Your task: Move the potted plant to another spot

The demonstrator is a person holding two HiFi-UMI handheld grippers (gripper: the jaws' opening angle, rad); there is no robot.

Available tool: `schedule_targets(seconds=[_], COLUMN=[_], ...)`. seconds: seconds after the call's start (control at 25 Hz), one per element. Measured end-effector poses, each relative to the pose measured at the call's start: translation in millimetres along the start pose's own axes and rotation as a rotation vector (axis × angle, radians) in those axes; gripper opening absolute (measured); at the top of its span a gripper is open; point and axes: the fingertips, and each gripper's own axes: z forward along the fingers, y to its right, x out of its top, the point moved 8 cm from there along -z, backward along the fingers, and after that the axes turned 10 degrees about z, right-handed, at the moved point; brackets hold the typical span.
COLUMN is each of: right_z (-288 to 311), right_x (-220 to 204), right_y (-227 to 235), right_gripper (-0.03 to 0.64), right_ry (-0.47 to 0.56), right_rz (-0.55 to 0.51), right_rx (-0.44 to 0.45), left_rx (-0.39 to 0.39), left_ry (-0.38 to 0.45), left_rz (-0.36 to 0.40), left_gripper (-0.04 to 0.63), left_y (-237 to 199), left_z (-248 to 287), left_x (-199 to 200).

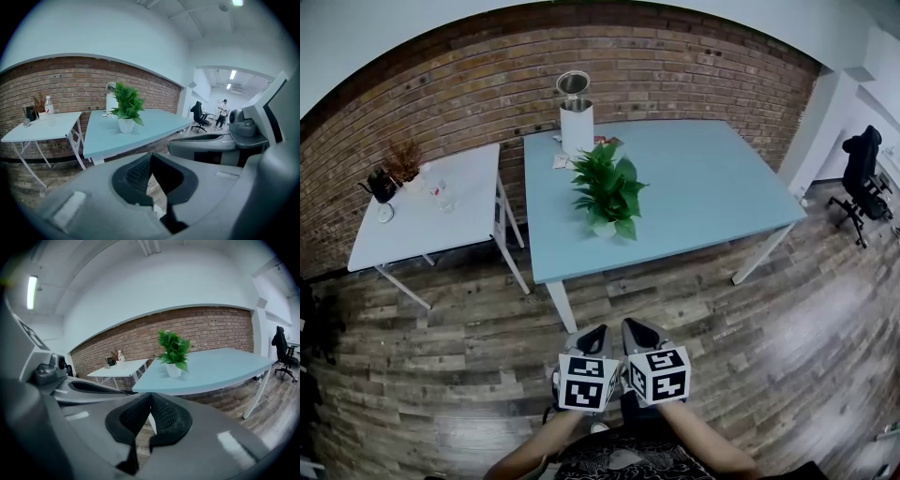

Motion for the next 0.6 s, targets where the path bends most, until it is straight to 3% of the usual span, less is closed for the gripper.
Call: schedule_targets(seconds=[0.6], right_z=[65], right_x=[40], right_y=[46], right_gripper=[0.006], right_ry=[-0.04], right_rz=[0.006], right_rx=[0.059], left_rx=[0.076], left_ry=[-0.046], left_rz=[-0.046], left_gripper=[-0.005], left_y=[-29], left_z=[67], left_x=[29])
